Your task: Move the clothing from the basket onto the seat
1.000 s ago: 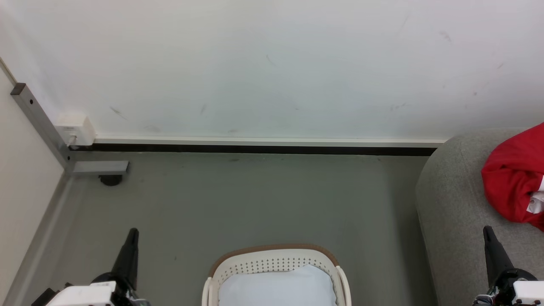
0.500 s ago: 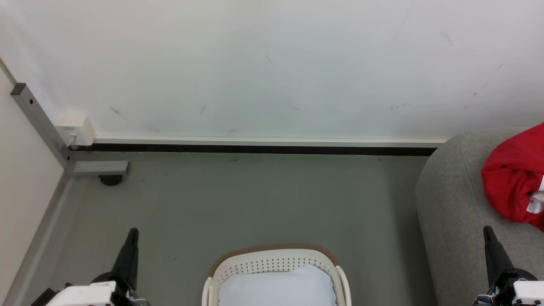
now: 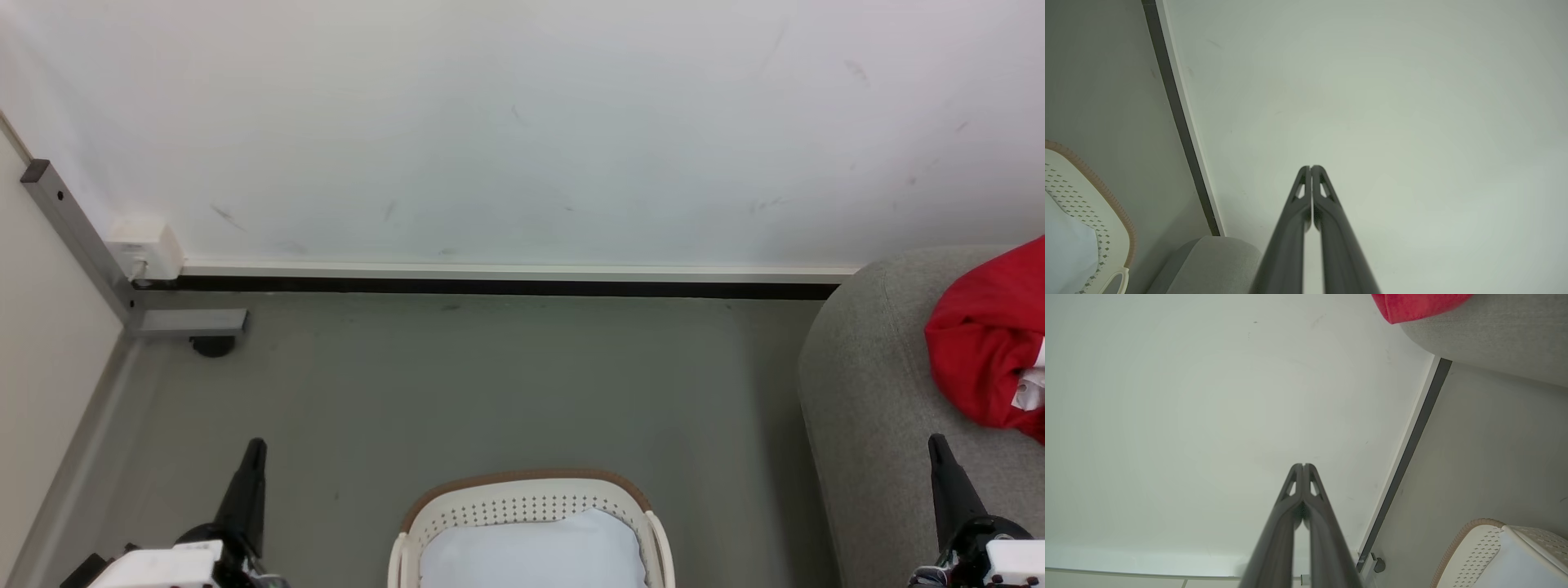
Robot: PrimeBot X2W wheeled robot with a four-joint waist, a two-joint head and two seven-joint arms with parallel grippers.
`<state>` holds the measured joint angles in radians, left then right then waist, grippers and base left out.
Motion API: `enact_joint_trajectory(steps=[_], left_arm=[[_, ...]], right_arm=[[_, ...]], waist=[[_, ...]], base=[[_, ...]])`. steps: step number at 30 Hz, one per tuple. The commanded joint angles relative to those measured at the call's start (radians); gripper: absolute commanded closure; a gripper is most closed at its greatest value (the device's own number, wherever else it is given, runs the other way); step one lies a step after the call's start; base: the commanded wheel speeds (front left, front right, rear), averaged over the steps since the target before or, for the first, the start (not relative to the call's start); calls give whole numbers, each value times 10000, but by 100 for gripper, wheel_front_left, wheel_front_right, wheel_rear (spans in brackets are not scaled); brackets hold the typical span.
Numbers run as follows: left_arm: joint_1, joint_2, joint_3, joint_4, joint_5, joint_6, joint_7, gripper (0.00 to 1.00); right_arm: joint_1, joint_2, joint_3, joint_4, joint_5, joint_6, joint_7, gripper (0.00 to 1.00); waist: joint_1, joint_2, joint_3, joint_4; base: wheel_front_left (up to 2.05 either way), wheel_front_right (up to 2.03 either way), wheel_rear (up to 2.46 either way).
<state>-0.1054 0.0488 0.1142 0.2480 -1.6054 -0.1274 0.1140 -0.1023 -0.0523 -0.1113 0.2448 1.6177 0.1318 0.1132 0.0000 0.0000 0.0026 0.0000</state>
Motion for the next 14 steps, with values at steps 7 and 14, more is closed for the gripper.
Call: enact_joint_trajectory(steps=[7, 14], left_arm=[[-83, 15, 28, -29, -133, -64, 42, 100], [-83, 15, 28, -30, -133, -64, 42, 100]], right_arm=[[-135, 11, -47, 29, -66, -21, 26, 100], [-136, 11, -50, 29, -70, -21, 28, 100]], waist=[[0, 0, 0, 0], [0, 0, 0, 0]], base=[[0, 0, 0], [0, 0, 0]])
